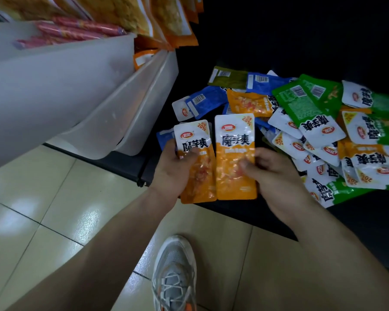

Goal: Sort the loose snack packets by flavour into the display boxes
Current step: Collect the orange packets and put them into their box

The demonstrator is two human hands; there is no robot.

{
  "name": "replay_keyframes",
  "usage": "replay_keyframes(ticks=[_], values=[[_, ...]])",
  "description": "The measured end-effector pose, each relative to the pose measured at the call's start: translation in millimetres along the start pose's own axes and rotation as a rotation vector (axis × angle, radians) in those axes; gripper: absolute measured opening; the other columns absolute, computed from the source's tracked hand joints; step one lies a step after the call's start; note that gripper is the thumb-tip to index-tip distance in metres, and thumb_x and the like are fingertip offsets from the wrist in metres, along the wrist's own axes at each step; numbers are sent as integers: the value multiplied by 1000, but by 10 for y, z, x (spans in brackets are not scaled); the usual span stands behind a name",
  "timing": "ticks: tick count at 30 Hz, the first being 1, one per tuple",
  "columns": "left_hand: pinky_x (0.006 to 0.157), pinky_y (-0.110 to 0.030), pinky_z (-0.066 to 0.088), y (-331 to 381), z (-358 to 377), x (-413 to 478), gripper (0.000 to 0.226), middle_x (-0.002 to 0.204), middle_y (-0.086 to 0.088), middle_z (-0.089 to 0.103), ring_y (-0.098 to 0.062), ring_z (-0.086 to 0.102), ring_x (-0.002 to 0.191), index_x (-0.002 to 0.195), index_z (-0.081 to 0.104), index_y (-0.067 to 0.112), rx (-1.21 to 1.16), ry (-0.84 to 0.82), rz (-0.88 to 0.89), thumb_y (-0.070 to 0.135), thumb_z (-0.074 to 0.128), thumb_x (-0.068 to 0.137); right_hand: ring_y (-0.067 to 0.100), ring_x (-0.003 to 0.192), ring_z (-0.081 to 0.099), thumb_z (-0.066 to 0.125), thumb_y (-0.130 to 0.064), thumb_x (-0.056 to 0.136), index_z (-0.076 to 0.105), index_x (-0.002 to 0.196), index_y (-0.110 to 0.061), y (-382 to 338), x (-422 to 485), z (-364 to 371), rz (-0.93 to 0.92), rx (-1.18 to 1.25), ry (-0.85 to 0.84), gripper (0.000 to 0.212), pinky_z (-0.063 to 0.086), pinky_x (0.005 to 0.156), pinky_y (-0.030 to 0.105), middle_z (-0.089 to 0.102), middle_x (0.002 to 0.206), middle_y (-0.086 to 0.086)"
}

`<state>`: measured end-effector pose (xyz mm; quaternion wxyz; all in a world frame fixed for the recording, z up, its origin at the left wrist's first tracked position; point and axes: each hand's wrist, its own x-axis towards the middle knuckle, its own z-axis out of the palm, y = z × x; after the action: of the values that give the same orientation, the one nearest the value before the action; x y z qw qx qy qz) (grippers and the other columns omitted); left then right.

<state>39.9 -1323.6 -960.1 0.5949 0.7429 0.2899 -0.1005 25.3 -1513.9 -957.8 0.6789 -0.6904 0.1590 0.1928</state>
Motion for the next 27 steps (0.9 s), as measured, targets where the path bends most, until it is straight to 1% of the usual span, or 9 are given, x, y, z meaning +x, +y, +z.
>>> replay_keyframes(ticks=[3,5,8,11,14,16,20,23,27], values=[[87,-46,59,18,90,-39,21,107,4,74,-19,73,95,119,61,30,-89,-86,-7,35,59,99,18,80,75,78,-20,85,71,94,-18,-5,13,180,56,-37,46,11,61,79,51,76,89,3],[84,-42,60,38,122,-57,33,111,4,74,-15,73,96,127,57,27,-75,-149,32,36,63,96,14,73,73,82,-31,80,69,86,-19,-37,58,227,53,-141,58,19,63,70,45,73,81,0],[85,-42,60,35,128,-18,37,111,3,73,-12,73,94,130,55,22,4,-143,85,27,67,95,6,76,66,73,-48,84,67,88,-26,-177,157,170,-208,-502,171,24,55,66,30,67,83,-11],[88,-47,59,73,100,61,34,111,2,72,-16,72,96,129,57,22,-11,-74,58,26,65,96,27,123,53,55,-41,96,56,133,-21,-320,398,3,-620,-930,350,42,46,99,44,55,136,3],[91,-50,57,122,67,126,35,114,1,71,-21,70,101,129,57,23,-29,-24,36,27,66,96,26,148,24,40,-48,100,16,158,-18,-343,621,-115,-492,-1365,151,70,18,119,47,25,162,5],[91,-52,57,130,30,165,37,113,0,72,-23,70,101,128,59,23,-33,17,34,30,69,92,27,142,32,36,-51,98,19,158,-17,-204,601,-118,-506,-1485,76,71,17,117,46,36,156,6],[90,-54,57,80,-42,220,41,114,0,72,-25,71,101,127,60,24,-38,46,20,33,70,88,31,110,51,45,-45,91,64,127,-14,205,335,-94,-659,-1418,96,51,35,103,45,59,116,8],[89,-54,57,36,-43,206,44,113,0,72,-25,71,100,127,59,24,-18,36,24,34,71,86,32,100,52,70,-30,88,72,98,-12,373,196,-104,-684,-1214,181,21,50,85,46,56,105,9],[90,-52,57,-15,11,172,36,113,1,72,-22,71,101,128,59,25,1,-1,32,29,68,93,37,106,50,87,-42,69,59,115,-10,391,61,-109,-400,-1096,412,62,48,88,50,52,117,15]])
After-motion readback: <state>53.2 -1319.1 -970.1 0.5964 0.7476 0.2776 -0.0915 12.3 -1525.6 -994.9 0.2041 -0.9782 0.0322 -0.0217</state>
